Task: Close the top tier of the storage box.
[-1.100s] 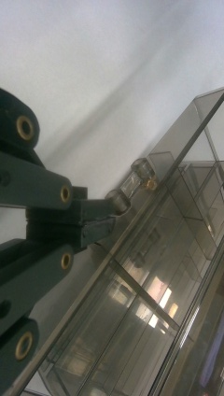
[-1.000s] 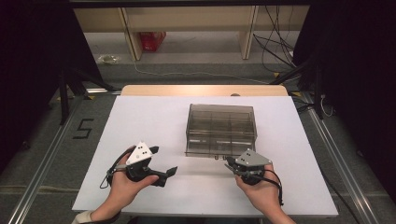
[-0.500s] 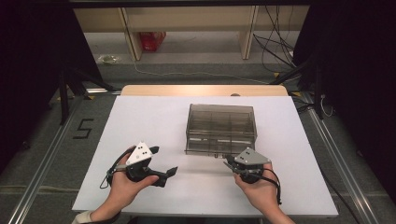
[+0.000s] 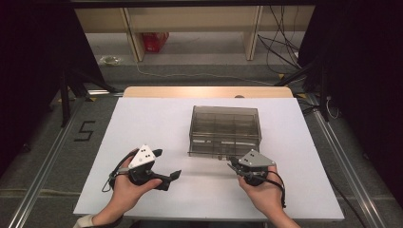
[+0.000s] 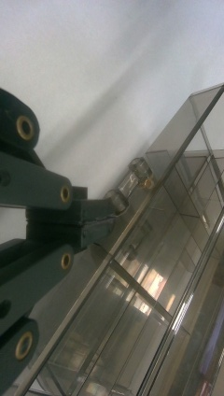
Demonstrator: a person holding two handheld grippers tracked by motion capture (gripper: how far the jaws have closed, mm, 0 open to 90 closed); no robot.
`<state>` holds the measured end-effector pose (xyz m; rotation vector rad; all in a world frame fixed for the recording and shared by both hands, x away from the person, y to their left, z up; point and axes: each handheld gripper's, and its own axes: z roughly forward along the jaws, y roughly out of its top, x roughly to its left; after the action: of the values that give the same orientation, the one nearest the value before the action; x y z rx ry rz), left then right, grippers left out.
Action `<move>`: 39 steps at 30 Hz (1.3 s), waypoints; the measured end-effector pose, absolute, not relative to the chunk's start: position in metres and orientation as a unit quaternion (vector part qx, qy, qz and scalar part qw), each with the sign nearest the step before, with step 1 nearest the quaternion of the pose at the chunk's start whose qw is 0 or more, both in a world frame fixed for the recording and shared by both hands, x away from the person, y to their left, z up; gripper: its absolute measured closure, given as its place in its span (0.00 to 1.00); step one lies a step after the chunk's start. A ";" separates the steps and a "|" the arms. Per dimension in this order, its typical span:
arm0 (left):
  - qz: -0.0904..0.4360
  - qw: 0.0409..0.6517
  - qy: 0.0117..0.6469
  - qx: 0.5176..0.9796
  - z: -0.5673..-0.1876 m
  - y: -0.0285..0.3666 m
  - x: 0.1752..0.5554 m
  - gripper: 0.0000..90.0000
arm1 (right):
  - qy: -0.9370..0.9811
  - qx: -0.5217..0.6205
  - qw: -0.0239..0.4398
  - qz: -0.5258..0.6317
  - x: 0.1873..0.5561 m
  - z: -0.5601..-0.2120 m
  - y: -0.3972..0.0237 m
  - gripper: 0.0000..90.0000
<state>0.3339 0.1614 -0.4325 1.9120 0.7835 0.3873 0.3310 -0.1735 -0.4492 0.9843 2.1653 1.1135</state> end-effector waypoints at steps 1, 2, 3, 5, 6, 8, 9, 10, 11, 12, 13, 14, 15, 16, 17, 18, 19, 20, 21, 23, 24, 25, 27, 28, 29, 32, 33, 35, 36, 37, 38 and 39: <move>0.160 0.496 0.323 0.789 -0.433 0.161 0.334 0.01 | 0.797 0.363 0.255 0.410 0.331 -0.449 -0.174 1.00; 0.160 0.496 0.322 0.790 -0.433 0.161 0.334 0.01 | 0.797 0.364 0.255 0.410 0.331 -0.449 -0.174 1.00; 0.159 0.496 0.323 0.790 -0.433 0.161 0.334 0.01 | 0.796 0.365 0.255 0.410 0.331 -0.449 -0.174 1.00; 0.159 0.496 0.322 0.791 -0.433 0.161 0.334 0.01 | 0.796 0.365 0.255 0.409 0.332 -0.449 -0.174 1.00; 0.159 0.496 0.323 0.790 -0.433 0.161 0.334 0.01 | 0.795 0.367 0.255 0.409 0.332 -0.449 -0.174 1.00; 0.158 0.496 0.322 0.790 -0.433 0.161 0.334 0.01 | 0.794 0.367 0.257 0.411 0.334 -0.449 -0.173 1.00; 0.159 0.497 0.322 0.790 -0.433 0.160 0.334 0.01 | 0.793 0.368 0.258 0.412 0.335 -0.448 -0.172 1.00; 0.159 0.497 0.321 0.790 -0.433 0.160 0.334 0.01 | 0.792 0.369 0.258 0.412 0.335 -0.448 -0.172 1.00; 0.158 0.497 0.322 0.790 -0.433 0.161 0.334 0.01 | 0.792 0.369 0.259 0.412 0.336 -0.448 -0.172 1.00; 0.158 0.497 0.322 0.790 -0.433 0.161 0.334 0.01 | 0.791 0.370 0.259 0.412 0.336 -0.448 -0.172 1.00; 0.159 0.497 0.322 0.790 -0.433 0.161 0.334 0.01 | 0.791 0.371 0.258 0.412 0.337 -0.448 -0.172 1.00; 0.159 0.497 0.322 0.790 -0.433 0.161 0.334 0.01 | 0.791 0.372 0.259 0.412 0.337 -0.448 -0.172 1.00; 0.158 0.497 0.322 0.790 -0.433 0.161 0.334 0.01 | 0.789 0.373 0.258 0.413 0.338 -0.448 -0.172 1.00; 0.158 0.498 0.322 0.790 -0.433 0.161 0.334 0.01 | 0.789 0.374 0.258 0.413 0.338 -0.448 -0.172 1.00; 0.160 0.497 0.321 0.790 -0.432 0.161 0.334 0.01 | 0.789 0.373 0.259 0.413 0.338 -0.448 -0.172 1.00; 0.160 0.498 0.321 0.789 -0.432 0.161 0.334 0.01 | 0.789 0.373 0.260 0.413 0.339 -0.448 -0.172 1.00; 0.160 0.498 0.321 0.790 -0.432 0.161 0.334 0.01 | 0.788 0.374 0.260 0.413 0.339 -0.448 -0.172 1.00; 0.159 0.498 0.321 0.790 -0.432 0.161 0.334 0.01 | 0.788 0.374 0.261 0.414 0.340 -0.448 -0.172 1.00; 0.159 0.498 0.322 0.790 -0.432 0.160 0.334 0.01 | 0.788 0.374 0.261 0.414 0.340 -0.448 -0.172 1.00; 0.160 0.498 0.322 0.789 -0.433 0.160 0.334 0.01 | 0.788 0.375 0.261 0.413 0.341 -0.448 -0.171 1.00; 0.159 0.498 0.322 0.790 -0.433 0.160 0.334 0.01 | 0.788 0.375 0.262 0.412 0.341 -0.448 -0.171 1.00; 0.159 0.497 0.322 0.790 -0.433 0.160 0.334 0.01 | 0.788 0.375 0.262 0.412 0.341 -0.447 -0.171 1.00; 0.159 0.498 0.322 0.790 -0.433 0.160 0.334 0.01 | 0.787 0.377 0.262 0.412 0.342 -0.447 -0.171 1.00; 0.159 0.497 0.322 0.790 -0.433 0.161 0.334 0.01 | 0.787 0.377 0.262 0.412 0.342 -0.447 -0.171 1.00; 0.159 0.497 0.322 0.790 -0.433 0.161 0.334 0.01 | 0.787 0.377 0.263 0.412 0.342 -0.448 -0.171 1.00; 0.160 0.497 0.322 0.790 -0.433 0.161 0.334 0.01 | 0.787 0.378 0.263 0.411 0.343 -0.448 -0.171 1.00; 0.160 0.497 0.322 0.790 -0.433 0.161 0.334 0.01 | 0.787 0.379 0.263 0.410 0.343 -0.447 -0.171 1.00; 0.160 0.497 0.322 0.790 -0.433 0.161 0.334 0.01 | 0.786 0.378 0.264 0.410 0.344 -0.447 -0.171 1.00; 0.160 0.497 0.322 0.790 -0.433 0.161 0.334 0.01 | 0.787 0.378 0.265 0.410 0.344 -0.447 -0.171 1.00; 0.160 0.497 0.322 0.790 -0.433 0.160 0.334 0.01 | 0.786 0.379 0.265 0.410 0.344 -0.447 -0.171 1.00; 0.160 0.497 0.322 0.790 -0.433 0.160 0.334 0.01 | 0.786 0.379 0.265 0.410 0.345 -0.447 -0.171 1.00; 0.160 0.497 0.322 0.790 -0.433 0.161 0.334 0.01 | 0.786 0.380 0.265 0.410 0.345 -0.447 -0.171 1.00</move>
<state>0.3338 0.1606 -0.4328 1.9136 0.7795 0.3871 0.3448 -0.1710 -0.4470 1.0275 2.1231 1.1082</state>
